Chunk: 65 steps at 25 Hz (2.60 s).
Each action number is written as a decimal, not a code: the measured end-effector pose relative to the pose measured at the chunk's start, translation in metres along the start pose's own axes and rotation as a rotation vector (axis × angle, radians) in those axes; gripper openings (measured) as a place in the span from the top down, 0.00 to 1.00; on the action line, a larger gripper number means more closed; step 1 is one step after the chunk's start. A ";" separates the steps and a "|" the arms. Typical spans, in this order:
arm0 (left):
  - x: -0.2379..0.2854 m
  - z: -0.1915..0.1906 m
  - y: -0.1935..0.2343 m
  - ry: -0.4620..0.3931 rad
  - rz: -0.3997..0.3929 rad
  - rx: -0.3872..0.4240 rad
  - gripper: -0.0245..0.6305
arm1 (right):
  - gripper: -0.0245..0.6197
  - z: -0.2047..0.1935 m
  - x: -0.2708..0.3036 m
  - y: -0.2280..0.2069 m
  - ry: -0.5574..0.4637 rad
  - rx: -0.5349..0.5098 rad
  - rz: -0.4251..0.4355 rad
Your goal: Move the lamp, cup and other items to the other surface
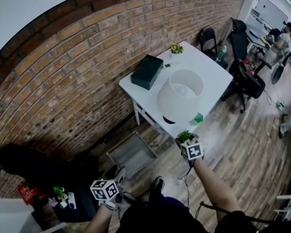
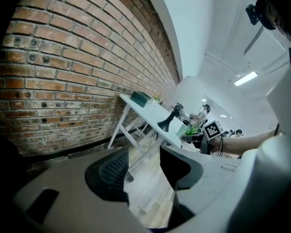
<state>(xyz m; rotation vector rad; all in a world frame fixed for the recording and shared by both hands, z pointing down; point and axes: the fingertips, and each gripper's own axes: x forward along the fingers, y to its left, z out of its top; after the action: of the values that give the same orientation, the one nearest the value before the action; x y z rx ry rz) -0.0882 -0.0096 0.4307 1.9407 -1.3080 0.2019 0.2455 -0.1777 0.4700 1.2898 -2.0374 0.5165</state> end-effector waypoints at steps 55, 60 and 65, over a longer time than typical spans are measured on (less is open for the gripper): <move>-0.054 0.085 0.012 -0.091 -0.065 0.321 0.73 | 0.72 0.067 -0.100 0.170 -0.339 0.184 -0.004; -0.079 0.115 0.004 -0.144 -0.105 0.355 0.73 | 0.76 0.103 -0.129 0.241 -0.427 0.113 0.043; -0.109 0.137 -0.009 -0.207 -0.145 0.378 0.73 | 0.78 0.127 -0.152 0.284 -0.478 0.055 0.037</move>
<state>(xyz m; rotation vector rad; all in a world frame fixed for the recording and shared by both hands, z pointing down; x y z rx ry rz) -0.1682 -0.0210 0.2755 2.4219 -1.3250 0.1898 -0.0066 -0.0377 0.2779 1.5221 -2.4509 0.2996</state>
